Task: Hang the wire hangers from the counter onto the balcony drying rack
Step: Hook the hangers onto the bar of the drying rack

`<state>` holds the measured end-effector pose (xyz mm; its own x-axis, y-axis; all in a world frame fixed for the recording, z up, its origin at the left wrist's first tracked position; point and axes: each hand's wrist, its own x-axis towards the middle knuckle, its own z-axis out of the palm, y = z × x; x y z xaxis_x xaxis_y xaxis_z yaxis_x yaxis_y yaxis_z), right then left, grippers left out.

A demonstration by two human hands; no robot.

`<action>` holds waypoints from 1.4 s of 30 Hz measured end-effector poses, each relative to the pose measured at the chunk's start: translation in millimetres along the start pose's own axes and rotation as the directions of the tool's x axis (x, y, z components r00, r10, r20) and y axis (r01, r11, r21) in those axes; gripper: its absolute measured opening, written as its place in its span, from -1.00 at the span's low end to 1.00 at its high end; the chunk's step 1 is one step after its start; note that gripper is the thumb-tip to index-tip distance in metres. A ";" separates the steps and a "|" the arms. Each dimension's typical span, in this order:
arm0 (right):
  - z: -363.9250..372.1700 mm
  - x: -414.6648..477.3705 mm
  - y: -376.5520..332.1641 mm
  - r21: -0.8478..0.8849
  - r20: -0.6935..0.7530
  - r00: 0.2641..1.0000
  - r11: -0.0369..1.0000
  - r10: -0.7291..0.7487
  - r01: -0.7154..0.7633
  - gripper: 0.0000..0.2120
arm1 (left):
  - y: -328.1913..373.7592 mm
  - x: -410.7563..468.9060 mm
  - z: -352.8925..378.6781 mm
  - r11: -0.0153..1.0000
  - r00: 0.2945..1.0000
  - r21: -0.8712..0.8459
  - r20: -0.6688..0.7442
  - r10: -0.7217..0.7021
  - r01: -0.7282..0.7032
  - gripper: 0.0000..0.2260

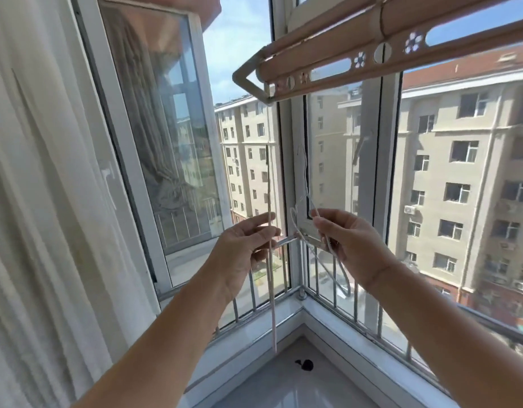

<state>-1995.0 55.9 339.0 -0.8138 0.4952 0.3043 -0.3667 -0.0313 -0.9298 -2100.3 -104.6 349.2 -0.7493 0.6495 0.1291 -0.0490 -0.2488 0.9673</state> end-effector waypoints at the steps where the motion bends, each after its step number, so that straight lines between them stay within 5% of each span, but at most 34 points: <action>1: 3.2 18.3 -3.0 -0.003 0.002 1.000 1.000 -0.014 0.014 -0.72 | 3.7 17.6 -2.4 1.000 1.000 -0.004 0.005 0.006 -0.006 -0.78; 15: 34.9 186.5 -49.9 -0.241 -0.094 0.946 0.929 -0.310 0.281 -0.88 | 62.8 199.5 -13.1 0.988 0.980 -0.002 0.128 0.152 -0.153 -0.73; 27: 35.8 226.6 -39.3 -0.333 -0.340 0.864 0.907 -0.372 0.259 -0.80 | 79.3 290.2 -12.3 0.991 0.936 -0.076 0.327 0.130 -0.111 -0.78; 42: 36.3 223.8 -38.0 -0.388 -0.454 0.776 0.881 -0.439 0.272 -0.84 | 77.5 333.3 6.8 0.989 0.867 -0.137 0.485 0.111 -0.050 -0.76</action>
<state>-2179.6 136.5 450.0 -0.2657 0.7916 0.5502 -0.3692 0.4437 -0.8166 -2349.4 97.4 468.7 -0.3346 0.8845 0.3250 -0.1015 -0.3768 0.9207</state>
